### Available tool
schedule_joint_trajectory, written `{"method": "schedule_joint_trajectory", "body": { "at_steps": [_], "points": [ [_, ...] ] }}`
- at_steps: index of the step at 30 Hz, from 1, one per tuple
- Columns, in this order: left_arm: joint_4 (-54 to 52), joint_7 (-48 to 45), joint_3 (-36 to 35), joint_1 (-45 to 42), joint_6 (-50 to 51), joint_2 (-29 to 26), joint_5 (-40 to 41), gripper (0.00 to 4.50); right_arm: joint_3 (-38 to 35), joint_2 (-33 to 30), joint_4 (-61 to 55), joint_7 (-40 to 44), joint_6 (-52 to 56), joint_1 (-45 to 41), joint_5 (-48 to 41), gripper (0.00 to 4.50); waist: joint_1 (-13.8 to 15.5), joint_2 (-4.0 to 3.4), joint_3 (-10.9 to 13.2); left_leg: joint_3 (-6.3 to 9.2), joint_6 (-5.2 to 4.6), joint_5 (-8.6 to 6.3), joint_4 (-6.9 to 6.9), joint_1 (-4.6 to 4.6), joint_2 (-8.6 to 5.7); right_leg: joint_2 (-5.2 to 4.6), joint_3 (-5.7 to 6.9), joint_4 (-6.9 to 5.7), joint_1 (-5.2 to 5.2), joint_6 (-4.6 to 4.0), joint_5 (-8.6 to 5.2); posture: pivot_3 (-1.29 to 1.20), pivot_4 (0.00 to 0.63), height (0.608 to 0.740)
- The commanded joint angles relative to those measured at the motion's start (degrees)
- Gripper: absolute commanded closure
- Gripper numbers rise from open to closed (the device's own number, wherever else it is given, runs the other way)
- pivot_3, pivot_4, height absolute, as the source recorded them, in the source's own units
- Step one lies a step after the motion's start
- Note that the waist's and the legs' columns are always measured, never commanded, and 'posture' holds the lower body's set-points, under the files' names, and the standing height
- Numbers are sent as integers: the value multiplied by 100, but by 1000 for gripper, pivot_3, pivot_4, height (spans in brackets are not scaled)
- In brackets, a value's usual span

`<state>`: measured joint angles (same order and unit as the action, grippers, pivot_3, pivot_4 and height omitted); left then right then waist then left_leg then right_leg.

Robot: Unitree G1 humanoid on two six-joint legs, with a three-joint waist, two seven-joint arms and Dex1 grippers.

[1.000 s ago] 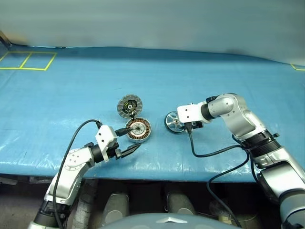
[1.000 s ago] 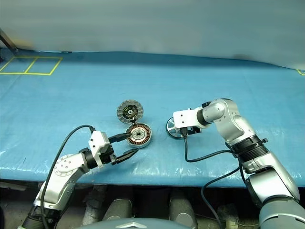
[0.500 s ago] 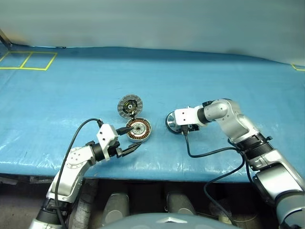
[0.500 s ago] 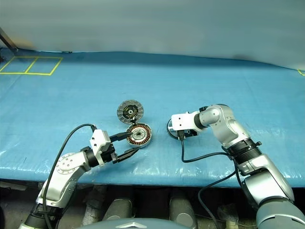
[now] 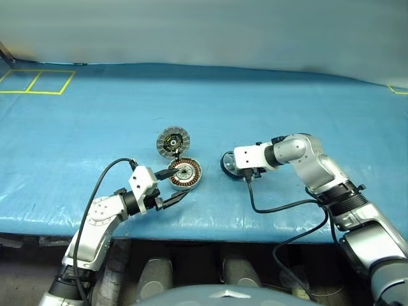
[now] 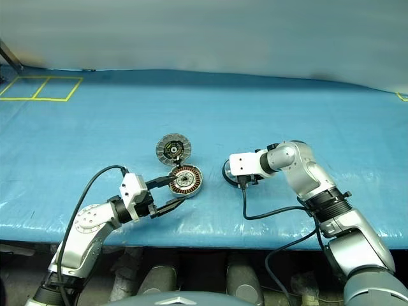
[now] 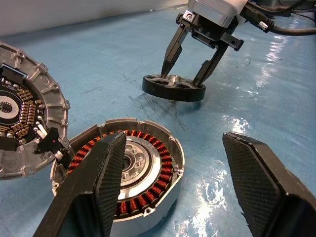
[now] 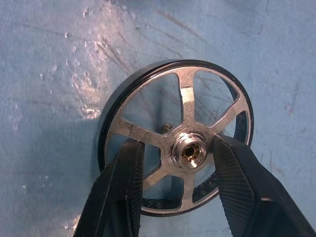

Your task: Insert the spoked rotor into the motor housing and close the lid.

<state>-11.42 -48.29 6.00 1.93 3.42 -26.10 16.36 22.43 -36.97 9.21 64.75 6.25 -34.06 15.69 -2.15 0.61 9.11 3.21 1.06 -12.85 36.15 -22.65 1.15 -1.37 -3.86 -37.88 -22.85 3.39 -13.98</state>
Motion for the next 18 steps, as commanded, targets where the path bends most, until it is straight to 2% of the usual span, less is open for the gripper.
{"method": "schedule_joint_trajectory", "body": {
  "at_steps": [1,4,8,12,18],
  "points": [
    [-137,173,-301,161,-22,-17,120,1146,-571,400,-726,-341,537,354,-717,2764,-8,0,0,0,0,0,0,0,1,1,0,0,0,0,0,0,150,740],
    [-258,253,-523,397,-44,-95,174,1146,-1008,800,-1593,-619,1153,833,-1320,2764,-17,-2,1,3,-1,0,-4,-2,4,4,0,-4,-4,-3,-2,0,150,740],
    [-421,274,-736,708,41,-209,269,1146,-1169,1117,-2359,-947,1702,1393,-1820,2764,15,-2,2,7,0,0,-2,-5,0,-1,3,-3,-3,-2,-2,0,150,740],
    [-392,339,-820,805,57,-259,261,1146,-1042,1428,-2538,-1384,1807,1676,-1938,2764,16,-1,1,5,1,0,5,-5,-3,-4,3,3,2,5,-6,0,150,740],
    [-438,389,-804,750,102,-234,248,1146,-808,2065,-2277,-1882,1780,1545,-2035,2764,-21,-2,1,2,10,6,5,4,5,7,1,-6,0,11,-13,0,150,740]
  ]
}}
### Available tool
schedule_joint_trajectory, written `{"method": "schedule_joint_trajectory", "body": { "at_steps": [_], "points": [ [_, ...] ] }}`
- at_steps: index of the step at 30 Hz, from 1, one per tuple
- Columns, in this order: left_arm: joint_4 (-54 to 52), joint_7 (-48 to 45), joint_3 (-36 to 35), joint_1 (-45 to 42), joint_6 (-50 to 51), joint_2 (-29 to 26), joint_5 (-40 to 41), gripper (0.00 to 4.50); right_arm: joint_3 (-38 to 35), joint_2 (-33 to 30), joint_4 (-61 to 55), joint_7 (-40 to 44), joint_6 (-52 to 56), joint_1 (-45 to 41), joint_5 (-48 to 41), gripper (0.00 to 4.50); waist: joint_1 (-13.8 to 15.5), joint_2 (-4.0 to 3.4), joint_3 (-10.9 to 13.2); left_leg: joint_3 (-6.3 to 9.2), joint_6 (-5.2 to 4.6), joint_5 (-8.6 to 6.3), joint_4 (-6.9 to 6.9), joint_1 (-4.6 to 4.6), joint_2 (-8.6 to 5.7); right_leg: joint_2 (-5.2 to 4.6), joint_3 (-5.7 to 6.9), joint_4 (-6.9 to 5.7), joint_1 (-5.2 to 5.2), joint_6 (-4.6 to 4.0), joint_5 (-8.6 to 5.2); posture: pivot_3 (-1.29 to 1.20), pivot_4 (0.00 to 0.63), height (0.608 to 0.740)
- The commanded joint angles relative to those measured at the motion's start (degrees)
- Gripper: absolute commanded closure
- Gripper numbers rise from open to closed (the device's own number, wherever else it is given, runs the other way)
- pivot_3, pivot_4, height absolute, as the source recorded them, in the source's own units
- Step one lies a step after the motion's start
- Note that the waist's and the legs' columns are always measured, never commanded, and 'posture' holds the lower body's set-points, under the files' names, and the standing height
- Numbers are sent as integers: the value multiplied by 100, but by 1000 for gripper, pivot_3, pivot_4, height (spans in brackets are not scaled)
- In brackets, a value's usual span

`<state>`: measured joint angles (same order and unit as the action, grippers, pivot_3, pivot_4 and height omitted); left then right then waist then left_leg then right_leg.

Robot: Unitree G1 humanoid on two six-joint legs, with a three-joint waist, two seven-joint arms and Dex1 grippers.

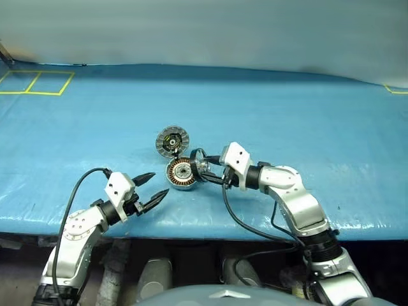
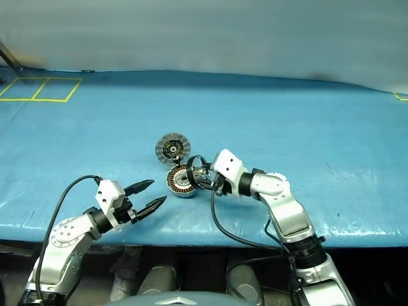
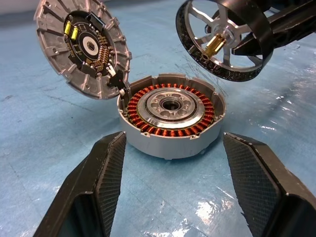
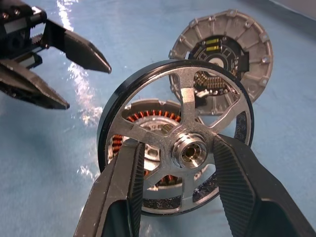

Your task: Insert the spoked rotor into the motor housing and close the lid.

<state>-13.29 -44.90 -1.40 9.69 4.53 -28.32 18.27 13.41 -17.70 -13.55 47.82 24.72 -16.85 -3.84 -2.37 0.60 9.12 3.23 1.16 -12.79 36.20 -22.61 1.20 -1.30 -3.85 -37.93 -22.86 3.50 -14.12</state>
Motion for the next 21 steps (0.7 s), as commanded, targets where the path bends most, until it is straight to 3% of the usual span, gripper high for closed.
{"method": "schedule_joint_trajectory", "body": {
  "at_steps": [1,21],
  "points": [
    [-253,53,-59,-28,-5,-11,54,1146,134,198,63,-226,-89,-210,-80,2764,5,0,0,0,0,0,0,0,0,0,0,-1,0,0,0,0,150,740],
    [-191,105,244,-145,-45,97,-9,1146,822,-263,590,82,-558,-923,264,2764,13,0,0,2,0,0,-8,-6,-2,-1,2,2,-6,-3,12,0,150,740]
  ]
}}
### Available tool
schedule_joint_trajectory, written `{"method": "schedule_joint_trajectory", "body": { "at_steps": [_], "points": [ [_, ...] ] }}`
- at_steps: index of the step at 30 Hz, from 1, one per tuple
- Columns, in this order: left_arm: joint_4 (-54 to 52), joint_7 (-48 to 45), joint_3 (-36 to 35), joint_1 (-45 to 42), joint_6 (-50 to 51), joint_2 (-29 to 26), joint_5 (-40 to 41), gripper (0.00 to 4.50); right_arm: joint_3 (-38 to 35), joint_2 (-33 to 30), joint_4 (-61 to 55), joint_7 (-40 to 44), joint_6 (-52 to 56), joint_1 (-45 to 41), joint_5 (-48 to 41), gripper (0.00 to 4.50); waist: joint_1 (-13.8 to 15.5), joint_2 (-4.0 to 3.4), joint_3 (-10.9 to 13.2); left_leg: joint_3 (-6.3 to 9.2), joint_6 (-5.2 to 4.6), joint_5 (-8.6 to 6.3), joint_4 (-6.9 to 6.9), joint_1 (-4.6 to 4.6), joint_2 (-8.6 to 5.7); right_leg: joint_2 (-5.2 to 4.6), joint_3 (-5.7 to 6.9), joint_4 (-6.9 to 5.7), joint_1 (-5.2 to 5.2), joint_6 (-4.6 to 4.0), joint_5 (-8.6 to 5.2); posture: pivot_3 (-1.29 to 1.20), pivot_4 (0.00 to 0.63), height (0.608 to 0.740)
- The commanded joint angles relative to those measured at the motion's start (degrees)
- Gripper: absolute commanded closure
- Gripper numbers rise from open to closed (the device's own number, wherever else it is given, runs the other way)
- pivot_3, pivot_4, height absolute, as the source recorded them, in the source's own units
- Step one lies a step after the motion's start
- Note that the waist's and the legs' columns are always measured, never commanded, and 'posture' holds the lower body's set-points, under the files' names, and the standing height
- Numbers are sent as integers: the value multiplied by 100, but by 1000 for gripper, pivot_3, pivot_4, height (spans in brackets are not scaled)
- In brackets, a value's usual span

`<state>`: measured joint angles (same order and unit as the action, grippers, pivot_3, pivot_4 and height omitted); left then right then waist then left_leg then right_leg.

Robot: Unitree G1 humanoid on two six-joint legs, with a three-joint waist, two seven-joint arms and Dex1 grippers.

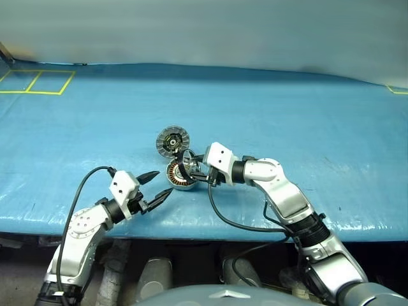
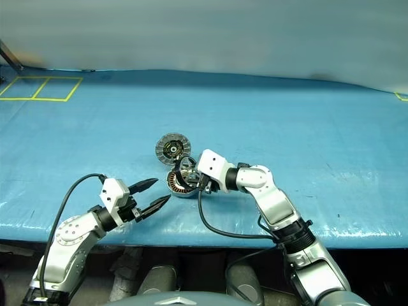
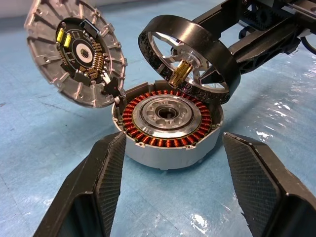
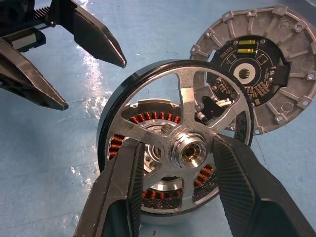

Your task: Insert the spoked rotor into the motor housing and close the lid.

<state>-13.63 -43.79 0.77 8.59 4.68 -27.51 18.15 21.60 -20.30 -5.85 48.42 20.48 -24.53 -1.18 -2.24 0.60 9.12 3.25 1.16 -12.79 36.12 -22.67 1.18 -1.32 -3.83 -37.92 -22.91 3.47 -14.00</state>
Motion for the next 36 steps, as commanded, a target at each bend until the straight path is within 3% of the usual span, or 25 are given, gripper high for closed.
{"method": "schedule_joint_trajectory", "body": {
  "at_steps": [1,29,30,33,36],
  "points": [
    [-160,-3,36,-38,-58,20,-1,1146,11,-11,-179,27,-136,-158,4,2764,1,0,0,0,0,0,0,0,0,0,0,0,0,0,0,0,150,740],
    [-145,33,169,-45,-69,119,-18,1146,321,-211,42,64,-588,-347,619,2764,4,0,0,0,0,0,0,0,0,-1,1,1,0,1,-1,0,150,740],
    [-143,33,169,-47,-68,120,-17,1146,315,-196,47,44,-576,-347,621,2043,4,0,0,0,0,0,0,0,0,-1,0,1,0,2,-2,0,150,740],
    [-150,30,172,-38,-60,119,-11,1146,295,-179,-13,54,-428,-344,606,1161,6,0,0,0,0,0,0,0,0,-1,0,1,0,2,-1,0,150,740],
    [-138,30,162,-33,-53,117,1,1146,214,-140,-98,2,-417,-331,549,1161,4,0,0,0,0,0,0,-1,-1,-1,0,1,0,0,-1,0,150,740]
  ]
}}
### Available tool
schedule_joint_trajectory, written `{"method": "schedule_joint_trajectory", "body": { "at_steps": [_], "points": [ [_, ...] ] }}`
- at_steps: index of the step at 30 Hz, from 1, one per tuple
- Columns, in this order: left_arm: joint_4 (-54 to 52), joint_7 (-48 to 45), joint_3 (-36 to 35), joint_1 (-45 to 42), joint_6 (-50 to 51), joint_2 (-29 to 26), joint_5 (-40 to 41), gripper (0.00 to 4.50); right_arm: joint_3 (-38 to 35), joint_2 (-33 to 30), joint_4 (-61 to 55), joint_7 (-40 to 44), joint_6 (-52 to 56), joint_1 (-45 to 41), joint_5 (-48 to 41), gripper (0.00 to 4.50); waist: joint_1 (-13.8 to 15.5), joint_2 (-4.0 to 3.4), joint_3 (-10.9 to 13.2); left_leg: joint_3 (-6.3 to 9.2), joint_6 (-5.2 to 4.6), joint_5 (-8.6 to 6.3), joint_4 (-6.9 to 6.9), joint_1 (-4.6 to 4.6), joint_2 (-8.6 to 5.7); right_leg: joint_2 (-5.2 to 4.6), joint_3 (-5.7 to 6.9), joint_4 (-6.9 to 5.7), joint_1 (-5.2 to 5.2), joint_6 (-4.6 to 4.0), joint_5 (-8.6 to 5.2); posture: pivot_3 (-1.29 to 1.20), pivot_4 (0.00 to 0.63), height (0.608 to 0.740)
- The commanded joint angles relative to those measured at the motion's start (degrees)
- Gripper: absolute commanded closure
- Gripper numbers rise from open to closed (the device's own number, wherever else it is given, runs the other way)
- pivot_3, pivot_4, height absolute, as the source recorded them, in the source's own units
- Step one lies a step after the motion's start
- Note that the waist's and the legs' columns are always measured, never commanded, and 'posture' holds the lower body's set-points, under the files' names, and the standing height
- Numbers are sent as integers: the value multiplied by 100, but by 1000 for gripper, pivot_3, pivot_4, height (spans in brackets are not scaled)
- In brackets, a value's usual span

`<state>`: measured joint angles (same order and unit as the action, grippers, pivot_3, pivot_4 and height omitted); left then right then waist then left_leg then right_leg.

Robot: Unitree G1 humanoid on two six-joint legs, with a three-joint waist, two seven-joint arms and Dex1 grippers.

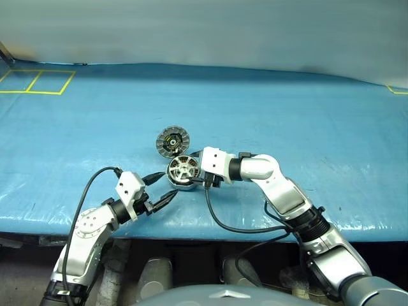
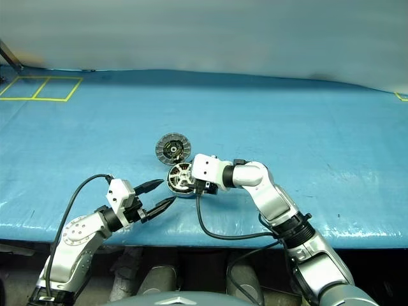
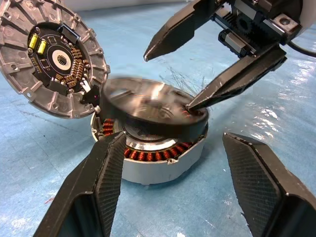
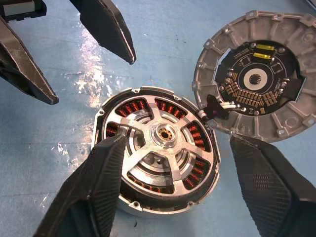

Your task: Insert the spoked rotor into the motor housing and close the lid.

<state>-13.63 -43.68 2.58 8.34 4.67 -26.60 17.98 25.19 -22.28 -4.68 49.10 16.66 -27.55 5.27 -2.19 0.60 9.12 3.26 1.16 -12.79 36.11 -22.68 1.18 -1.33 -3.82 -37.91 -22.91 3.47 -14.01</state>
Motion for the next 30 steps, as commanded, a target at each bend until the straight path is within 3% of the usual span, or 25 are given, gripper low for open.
{"method": "schedule_joint_trajectory", "body": {
  "at_steps": [1,8,9,11,19,30],
  "points": [
    [-134,22,-23,-4,-46,29,24,1146,-165,57,-245,-48,-7,-28,-137,1161,-1,0,0,0,0,0,0,0,0,0,0,0,0,0,0,0,150,740],
    [-129,18,-47,29,-57,18,32,1146,-422,134,-443,-17,74,42,-594,1161,0,0,0,0,0,0,0,0,0,0,0,0,0,1,0,0,150,740],
    [-129,22,-50,33,-59,20,31,1146,-502,215,-481,-60,98,75,-733,1328,0,0,0,0,0,0,0,0,0,0,0,0,0,1,-1,0,150,740],
    [-121,35,-61,25,-65,22,27,1146,-590,327,-522,-106,142,158,-906,1787,-4,0,0,1,0,0,-2,0,1,1,0,0,-1,0,-1,0,150,740],
    [-105,71,-78,-3,-82,13,17,1146,-517,707,-64,-673,129,472,-766,4462,-5,0,0,0,0,0,-3,0,0,0,0,0,-1,0,-1,0,150,740],
    [-95,37,-76,-18,-77,-35,21,1146,44,249,292,-680,-220,432,57,4488,1,0,0,-1,0,0,-5,-2,-1,-1,-1,5,-2,1,-2,0,150,740]
  ]
}}
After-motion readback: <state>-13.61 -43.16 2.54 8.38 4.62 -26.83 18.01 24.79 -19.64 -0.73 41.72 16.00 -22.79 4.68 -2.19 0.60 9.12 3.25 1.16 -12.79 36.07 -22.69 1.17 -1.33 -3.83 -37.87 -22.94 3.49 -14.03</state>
